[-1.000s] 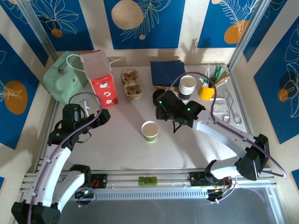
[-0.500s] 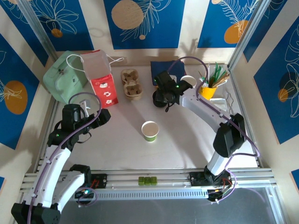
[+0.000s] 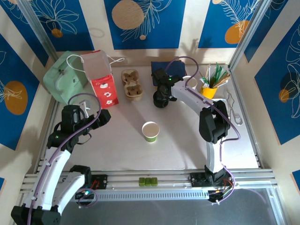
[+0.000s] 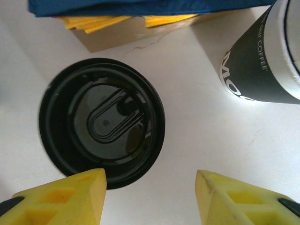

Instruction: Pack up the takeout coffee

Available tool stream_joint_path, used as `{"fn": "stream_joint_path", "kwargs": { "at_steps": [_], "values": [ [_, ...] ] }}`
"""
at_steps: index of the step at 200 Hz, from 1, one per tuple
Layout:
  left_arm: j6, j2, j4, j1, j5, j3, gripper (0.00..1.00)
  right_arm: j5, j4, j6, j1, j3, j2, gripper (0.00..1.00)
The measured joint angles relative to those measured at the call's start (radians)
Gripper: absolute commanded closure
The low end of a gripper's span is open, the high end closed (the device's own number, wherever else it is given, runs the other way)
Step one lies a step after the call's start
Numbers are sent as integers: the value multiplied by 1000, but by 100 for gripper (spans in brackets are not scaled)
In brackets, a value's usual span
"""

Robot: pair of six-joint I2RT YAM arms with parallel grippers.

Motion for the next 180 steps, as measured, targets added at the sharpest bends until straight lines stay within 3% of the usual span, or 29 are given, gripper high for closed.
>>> {"fn": "stream_joint_path", "kwargs": {
  "at_steps": [180],
  "values": [
    [0, -53, -27, -3, -1, -6, 1, -94, 21, -34, -72, 57, 71, 58]
  ]
}}
